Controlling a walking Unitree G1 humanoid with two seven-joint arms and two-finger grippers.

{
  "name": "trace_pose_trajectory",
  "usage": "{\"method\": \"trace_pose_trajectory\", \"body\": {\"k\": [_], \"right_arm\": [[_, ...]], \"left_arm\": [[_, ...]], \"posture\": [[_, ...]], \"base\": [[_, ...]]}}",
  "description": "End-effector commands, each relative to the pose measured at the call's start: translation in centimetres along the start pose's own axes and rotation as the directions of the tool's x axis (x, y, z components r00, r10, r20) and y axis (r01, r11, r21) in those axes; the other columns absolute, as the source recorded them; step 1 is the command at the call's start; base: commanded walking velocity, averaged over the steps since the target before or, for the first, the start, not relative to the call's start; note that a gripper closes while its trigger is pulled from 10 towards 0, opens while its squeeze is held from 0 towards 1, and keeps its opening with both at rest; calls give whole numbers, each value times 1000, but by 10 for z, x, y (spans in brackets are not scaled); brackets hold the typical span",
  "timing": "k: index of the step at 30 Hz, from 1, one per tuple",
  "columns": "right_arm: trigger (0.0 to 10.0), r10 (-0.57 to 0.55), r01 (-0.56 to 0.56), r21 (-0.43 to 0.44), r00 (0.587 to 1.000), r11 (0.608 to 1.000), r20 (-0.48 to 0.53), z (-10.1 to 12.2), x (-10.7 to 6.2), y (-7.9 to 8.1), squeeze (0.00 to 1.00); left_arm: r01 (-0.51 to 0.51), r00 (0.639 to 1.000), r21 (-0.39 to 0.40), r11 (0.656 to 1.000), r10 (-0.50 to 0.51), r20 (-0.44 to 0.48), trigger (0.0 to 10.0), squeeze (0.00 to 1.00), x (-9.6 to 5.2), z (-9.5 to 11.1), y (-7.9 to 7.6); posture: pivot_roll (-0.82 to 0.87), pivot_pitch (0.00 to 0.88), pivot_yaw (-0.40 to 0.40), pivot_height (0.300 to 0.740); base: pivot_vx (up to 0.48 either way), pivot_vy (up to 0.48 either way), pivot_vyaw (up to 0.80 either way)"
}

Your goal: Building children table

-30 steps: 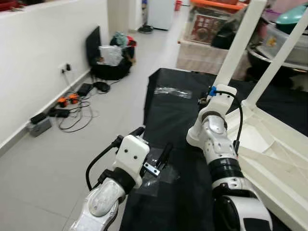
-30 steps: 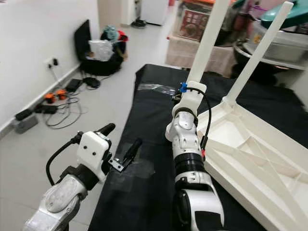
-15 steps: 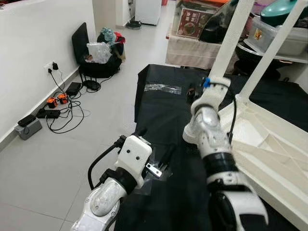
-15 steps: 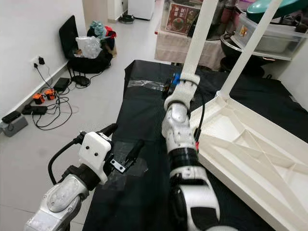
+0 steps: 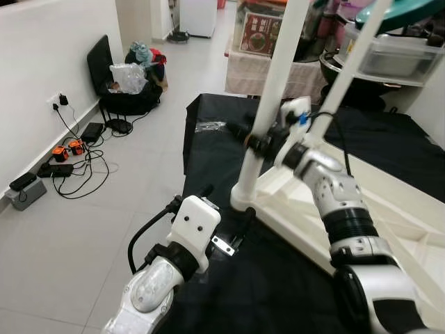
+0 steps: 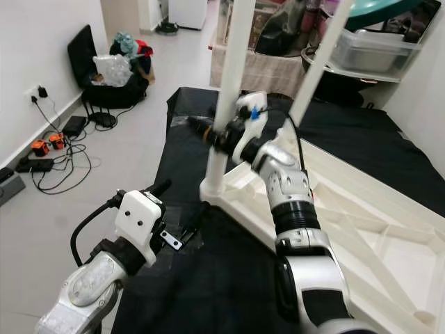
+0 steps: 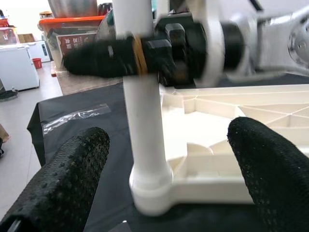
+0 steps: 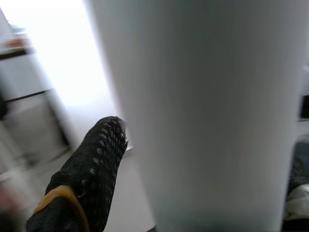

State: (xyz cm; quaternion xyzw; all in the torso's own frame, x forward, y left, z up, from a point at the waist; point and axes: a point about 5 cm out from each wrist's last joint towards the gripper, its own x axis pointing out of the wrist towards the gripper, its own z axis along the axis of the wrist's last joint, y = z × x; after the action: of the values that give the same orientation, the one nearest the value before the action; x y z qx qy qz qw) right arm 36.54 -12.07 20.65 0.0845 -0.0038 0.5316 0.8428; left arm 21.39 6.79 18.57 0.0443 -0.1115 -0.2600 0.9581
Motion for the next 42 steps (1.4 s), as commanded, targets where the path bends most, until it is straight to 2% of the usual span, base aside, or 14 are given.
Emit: {"method": "trace_pose_trajectory", "body": {"k": [1, 4, 5, 13, 18, 20, 21, 23, 25, 32, 34, 36, 37, 42], "right_arm": [[10000, 106, -105, 30, 994, 994, -16, -5, 4, 8, 0], [10000, 133, -130, 62, 990, 990, -41, -16, 10, 7, 0], [118, 93, -92, 46, 995, 995, -37, -18, 12, 5, 0], [0, -216, 215, 28, 976, 976, 17, -17, 10, -16, 0], [0, -564, 563, 43, 822, 826, 81, -9, -1, -36, 0], [0, -896, 897, 40, 436, 440, 77, -13, -33, -53, 0], [0, -896, 897, 40, 436, 440, 77, -13, -33, -53, 0], [0, -988, 992, 37, 119, 123, 99, -17, -59, -53, 0], [0, -995, 998, 58, 16, 22, 102, -20, -65, -47, 0], [0, -999, 994, 107, 27, 32, 46, -31, -43, -34, 0], [10000, -999, 990, 135, 44, 47, 25, -33, -35, -32, 0], [10000, -998, 989, 140, 51, 54, 24, -33, -33, -33, 0], [10000, -996, 987, 139, 74, 79, 41, -29, -30, -33, 1000], [10000, -963, 960, 161, 198, 227, 182, 3, -13, -32, 867]], "left_arm": [[5, 1000, -2, 1000, -5, -1, 10000, 0, 0, 0, -1], [4, 1000, -3, 1000, -4, -2, 10000, 0, 0, 0, -1], [5, 1000, -2, 1000, -5, -3, 10000, 0, 0, 0, -1], [2, 1000, -3, 1000, -2, -3, 10000, 0, -1, -1, -1], [5, 1000, -4, 1000, -5, -4, 10000, 0, -1, -1, -2], [6, 1000, -3, 1000, -6, -4, 10000, 0, -1, -1, -2], [6, 1000, -3, 1000, -6, -4, 10000, 0, -1, -1, -2], [9, 1000, -2, 1000, -9, -3, 10000, 0, 0, -1, -2], [9, 1000, -4, 1000, -9, -1, 10000, 0, 0, -1, -3], [6, 1000, -1, 1000, -6, -3, 10000, 0, 0, -2, -2], [5, 1000, 0, 1000, -5, -5, 10000, 0, 0, -3, -2], [5, 1000, 0, 1000, -5, -5, 10000, 0, 0, -3, -2], [4, 1000, -1, 1000, -4, -6, 10000, 0, 0, -3, -2], [3, 1000, -1, 1000, -3, -6, 10000, 0, 0, -3, -2]], "posture": [[100, 0, -114, 740], [99, 0, -113, 740], [101, 0, -115, 740], [98, 0, -113, 740], [98, 0, -113, 740], [89, 0, -108, 740], [89, 0, -108, 740], [89, 0, -108, 740], [91, 0, -112, 740], [91, 0, -113, 740], [90, 0, -114, 740], [90, 0, -114, 740], [90, 0, -116, 740], [91, 0, -115, 740]], "base": [[0, 0, 0], [0, 0, 0], [0, 0, 0], [0, 0, 0], [0, 0, 0], [0, 0, 0], [0, 0, 0], [0, 0, 0], [0, 0, 0], [0, 0, 0], [0, 0, 0], [0, 0, 0], [0, 0, 0], [0, 0, 0]]}}
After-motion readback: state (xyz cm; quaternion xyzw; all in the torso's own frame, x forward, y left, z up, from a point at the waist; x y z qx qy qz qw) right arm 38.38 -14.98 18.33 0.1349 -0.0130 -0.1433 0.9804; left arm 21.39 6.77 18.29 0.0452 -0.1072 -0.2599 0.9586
